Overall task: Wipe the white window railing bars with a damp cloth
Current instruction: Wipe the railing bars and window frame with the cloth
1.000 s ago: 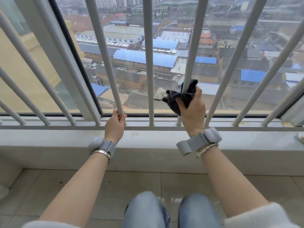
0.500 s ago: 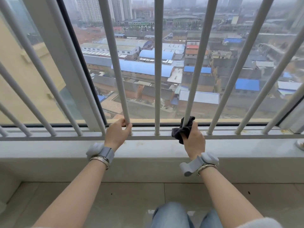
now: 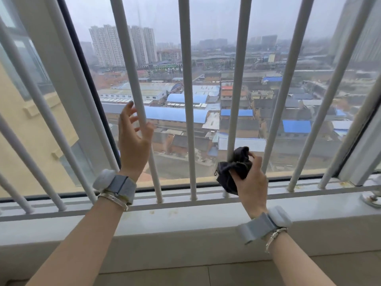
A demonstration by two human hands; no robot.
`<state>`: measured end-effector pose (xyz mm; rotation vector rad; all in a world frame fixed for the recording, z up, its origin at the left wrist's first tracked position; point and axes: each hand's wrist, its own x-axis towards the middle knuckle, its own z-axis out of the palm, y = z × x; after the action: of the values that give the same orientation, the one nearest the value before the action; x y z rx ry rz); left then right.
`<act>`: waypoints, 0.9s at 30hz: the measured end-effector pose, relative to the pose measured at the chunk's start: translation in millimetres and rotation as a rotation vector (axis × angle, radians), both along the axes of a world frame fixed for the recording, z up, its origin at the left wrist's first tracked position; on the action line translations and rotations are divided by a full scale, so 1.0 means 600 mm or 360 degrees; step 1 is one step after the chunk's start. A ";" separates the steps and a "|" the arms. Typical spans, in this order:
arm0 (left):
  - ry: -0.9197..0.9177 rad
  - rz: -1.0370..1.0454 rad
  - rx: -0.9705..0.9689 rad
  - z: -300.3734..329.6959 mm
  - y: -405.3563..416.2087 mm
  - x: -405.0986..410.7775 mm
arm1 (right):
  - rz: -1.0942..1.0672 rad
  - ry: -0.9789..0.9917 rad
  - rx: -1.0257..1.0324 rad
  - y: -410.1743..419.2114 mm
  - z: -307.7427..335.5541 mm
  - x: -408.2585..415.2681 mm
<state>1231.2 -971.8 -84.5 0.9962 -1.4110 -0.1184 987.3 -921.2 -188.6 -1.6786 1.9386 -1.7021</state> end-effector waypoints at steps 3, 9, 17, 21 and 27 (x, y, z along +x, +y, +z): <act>-0.0125 0.0256 -0.0287 0.011 0.016 -0.016 | 0.0047 0.0036 -0.0210 -0.007 0.046 -0.004; -0.0342 -0.0114 -0.0321 0.052 0.030 -0.085 | 0.0050 0.0147 -0.0504 -0.037 0.132 -0.002; -0.0093 -0.0240 -0.0295 0.147 -0.006 -0.121 | 0.0099 0.0140 -0.0724 -0.072 0.217 -0.009; -0.0110 -0.0318 -0.0277 0.191 -0.024 -0.120 | 0.0103 0.0195 -0.0913 -0.073 0.262 -0.008; -0.0249 -0.0318 -0.0396 0.204 -0.048 -0.119 | 0.0083 0.0412 -0.1119 -0.079 0.351 -0.004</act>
<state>1160.0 -1000.6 37.9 0.6695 -1.6232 -0.0107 985.0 -968.7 21.9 -2.2251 1.4227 -2.4337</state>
